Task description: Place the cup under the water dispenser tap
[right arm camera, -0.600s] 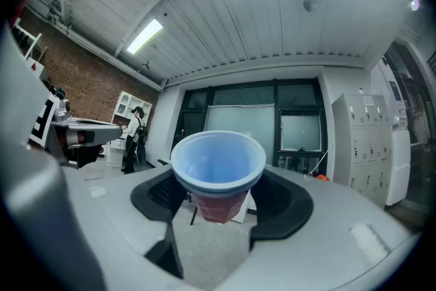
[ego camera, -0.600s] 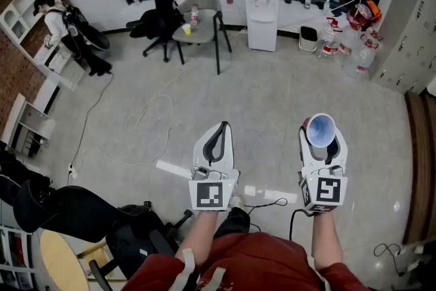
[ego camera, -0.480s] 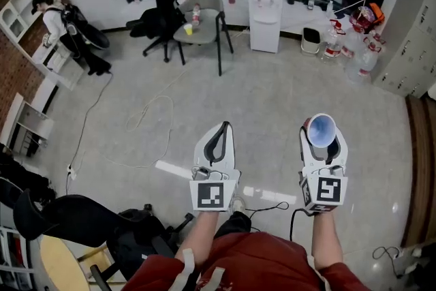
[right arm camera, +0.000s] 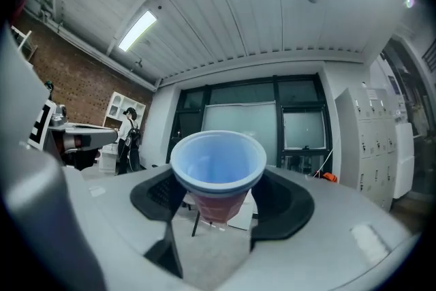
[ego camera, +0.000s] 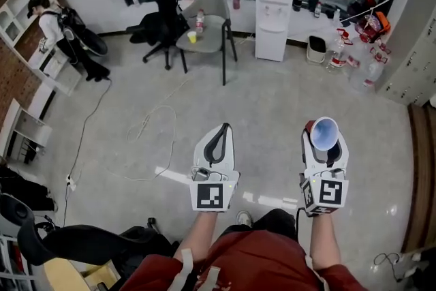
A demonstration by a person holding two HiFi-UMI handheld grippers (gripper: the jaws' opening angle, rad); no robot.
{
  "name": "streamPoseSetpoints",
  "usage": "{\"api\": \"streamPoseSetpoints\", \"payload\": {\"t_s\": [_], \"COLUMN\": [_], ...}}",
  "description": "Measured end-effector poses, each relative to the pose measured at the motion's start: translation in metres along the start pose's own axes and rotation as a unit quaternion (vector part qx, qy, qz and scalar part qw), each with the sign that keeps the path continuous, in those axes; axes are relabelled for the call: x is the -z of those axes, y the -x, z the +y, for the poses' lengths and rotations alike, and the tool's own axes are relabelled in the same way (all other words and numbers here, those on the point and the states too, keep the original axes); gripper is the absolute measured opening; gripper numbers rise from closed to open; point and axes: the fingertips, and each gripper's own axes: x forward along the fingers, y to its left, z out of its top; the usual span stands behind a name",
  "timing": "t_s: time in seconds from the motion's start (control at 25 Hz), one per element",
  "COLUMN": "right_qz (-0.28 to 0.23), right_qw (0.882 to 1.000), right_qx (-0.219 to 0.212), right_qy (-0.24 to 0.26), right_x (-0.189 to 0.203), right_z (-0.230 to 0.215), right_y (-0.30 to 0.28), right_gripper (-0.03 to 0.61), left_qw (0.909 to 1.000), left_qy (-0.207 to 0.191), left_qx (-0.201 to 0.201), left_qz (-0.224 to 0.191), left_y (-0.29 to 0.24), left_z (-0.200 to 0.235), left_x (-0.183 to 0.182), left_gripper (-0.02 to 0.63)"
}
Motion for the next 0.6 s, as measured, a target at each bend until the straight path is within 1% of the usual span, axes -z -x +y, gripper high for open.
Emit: {"api": "streamPoseSetpoints", "payload": {"t_s": [0.16,0.28,0.4,0.52,0.6], "right_qz": [0.005,0.0,0.002,-0.002,-0.004], "right_qw": [1.0,1.0,1.0,1.0,1.0], "right_qx": [0.001,-0.003,-0.003,0.0,0.002], "right_qy": [0.002,0.008,0.003,-0.005,-0.01], "right_x": [0.004,0.014,0.031,0.048,0.059], "right_z": [-0.003,-0.007,-0.024,-0.048,-0.069], "right_y": [-0.019,-0.037,-0.061,-0.092,-0.123], "right_gripper": [0.29,0.291,0.291,0.291,0.291], "left_qw": [1.0,1.0,0.9998,0.9998,0.9998], "left_qy": [-0.002,-0.005,-0.02,-0.019,-0.019], "left_qx": [0.001,0.003,0.008,0.006,0.003], "left_qz": [0.0,-0.002,0.0,-0.002,0.002], "left_y": [-0.019,-0.035,-0.062,-0.099,-0.132], "left_z": [0.01,0.014,0.007,0.001,-0.001], "left_x": [0.005,0.016,0.032,0.048,0.062], "left_gripper": [0.003,0.003,0.003,0.003,0.003]}}
